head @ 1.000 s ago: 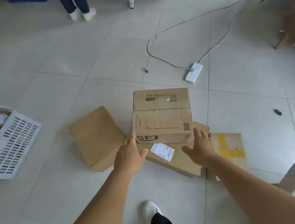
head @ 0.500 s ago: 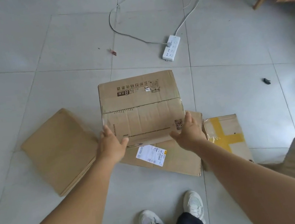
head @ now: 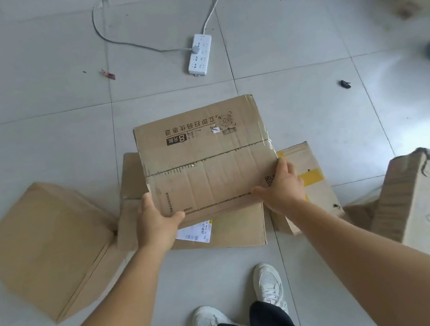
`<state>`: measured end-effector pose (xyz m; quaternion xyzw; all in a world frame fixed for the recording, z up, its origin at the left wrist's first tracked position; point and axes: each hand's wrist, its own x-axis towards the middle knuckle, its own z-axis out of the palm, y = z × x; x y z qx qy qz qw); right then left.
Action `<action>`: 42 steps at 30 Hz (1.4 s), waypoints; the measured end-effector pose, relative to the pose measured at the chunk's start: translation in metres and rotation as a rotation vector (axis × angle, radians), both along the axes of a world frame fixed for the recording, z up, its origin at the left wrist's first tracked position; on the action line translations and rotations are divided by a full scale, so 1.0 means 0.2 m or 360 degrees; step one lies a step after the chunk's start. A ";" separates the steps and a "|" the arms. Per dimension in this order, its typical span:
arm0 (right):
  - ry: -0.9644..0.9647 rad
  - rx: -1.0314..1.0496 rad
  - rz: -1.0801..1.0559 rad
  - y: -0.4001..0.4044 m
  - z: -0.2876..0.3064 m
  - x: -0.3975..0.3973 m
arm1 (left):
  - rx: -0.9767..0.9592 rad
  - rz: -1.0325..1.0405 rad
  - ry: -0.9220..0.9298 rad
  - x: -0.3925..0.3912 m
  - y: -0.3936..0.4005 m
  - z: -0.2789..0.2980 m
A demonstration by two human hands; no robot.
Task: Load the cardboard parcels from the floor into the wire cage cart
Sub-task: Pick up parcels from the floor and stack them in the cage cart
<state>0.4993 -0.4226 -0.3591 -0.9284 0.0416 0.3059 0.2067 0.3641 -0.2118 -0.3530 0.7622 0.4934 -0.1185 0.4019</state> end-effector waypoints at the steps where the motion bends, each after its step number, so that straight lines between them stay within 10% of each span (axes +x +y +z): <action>1: 0.0003 -0.0008 -0.0081 -0.09 0.01 0.01 | -0.0045 -0.0038 -0.0006 0.04 -0.07 0.00; 20: -0.0095 -0.0114 -0.0887 -1.28 -0.08 0.07 | -0.0243 -0.0926 -0.0103 0.60 -1.10 -0.06; 42: -0.0036 -0.0303 0.0138 -0.72 0.02 -0.17 | 0.0124 -0.1237 0.0151 0.37 -0.75 -0.05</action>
